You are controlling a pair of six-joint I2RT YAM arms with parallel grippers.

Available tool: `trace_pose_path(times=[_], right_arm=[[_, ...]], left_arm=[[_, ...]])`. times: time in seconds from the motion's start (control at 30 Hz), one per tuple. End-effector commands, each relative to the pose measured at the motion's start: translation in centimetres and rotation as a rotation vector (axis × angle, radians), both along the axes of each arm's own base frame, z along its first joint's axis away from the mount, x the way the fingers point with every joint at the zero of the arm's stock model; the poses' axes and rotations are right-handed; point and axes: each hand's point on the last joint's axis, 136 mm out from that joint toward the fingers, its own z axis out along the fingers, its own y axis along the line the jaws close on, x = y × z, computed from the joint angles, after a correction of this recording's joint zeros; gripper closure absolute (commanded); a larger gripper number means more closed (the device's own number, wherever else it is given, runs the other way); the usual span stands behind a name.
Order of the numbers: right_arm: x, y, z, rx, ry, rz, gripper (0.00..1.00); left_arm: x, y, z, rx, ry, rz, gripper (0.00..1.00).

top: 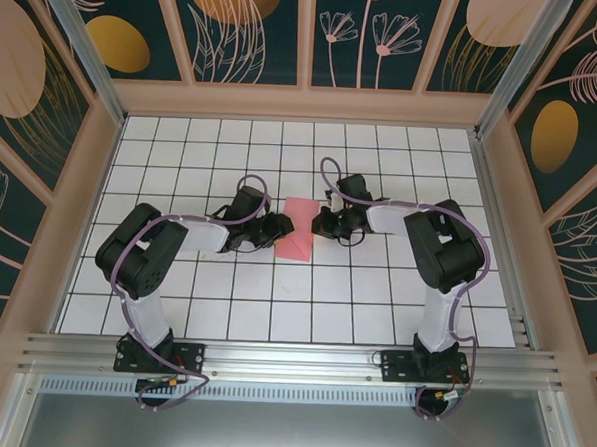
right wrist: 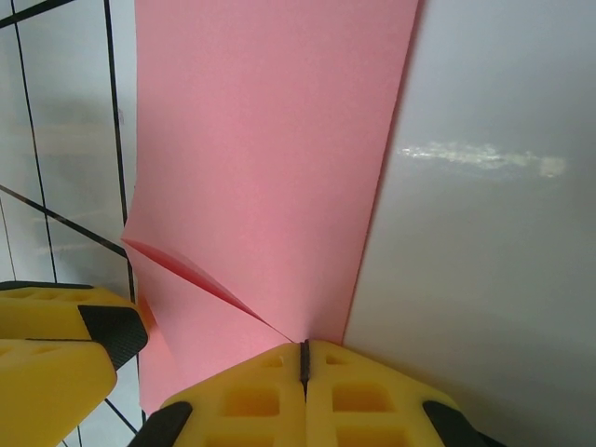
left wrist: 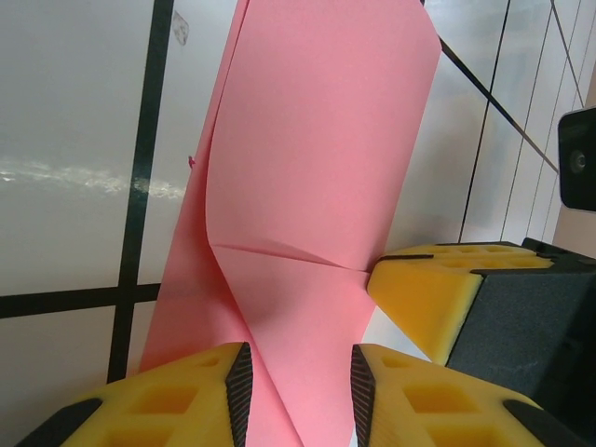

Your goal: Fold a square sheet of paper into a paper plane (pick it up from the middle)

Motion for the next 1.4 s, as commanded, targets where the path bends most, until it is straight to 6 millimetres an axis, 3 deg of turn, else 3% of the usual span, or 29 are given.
trace_pose_path(times=[0.0, 0.4, 0.77, 1.37], right_arm=[[0.5, -0.8, 1.0, -0.005, -0.031, -0.042, 0.93], [0.1, -0.8, 2.9, 0.069, -0.074, -0.049, 0.93], [-0.1, -0.8, 2.3, 0.063, -0.057, -0.046, 0.93], [0.1, -1.5, 2.4, 0.062, -0.051, -0.082, 0.93]], left_arm=[[0.6, 0.2, -0.2, 0.01, 0.014, 0.026, 0.63], [0.5, -0.2, -0.5, -0.005, 0.024, 0.019, 0.64], [1.3, -2.3, 2.5, -0.107, -0.102, -0.084, 0.66], [0.9, -2.1, 0.8, -0.083, -0.071, -0.092, 0.66]])
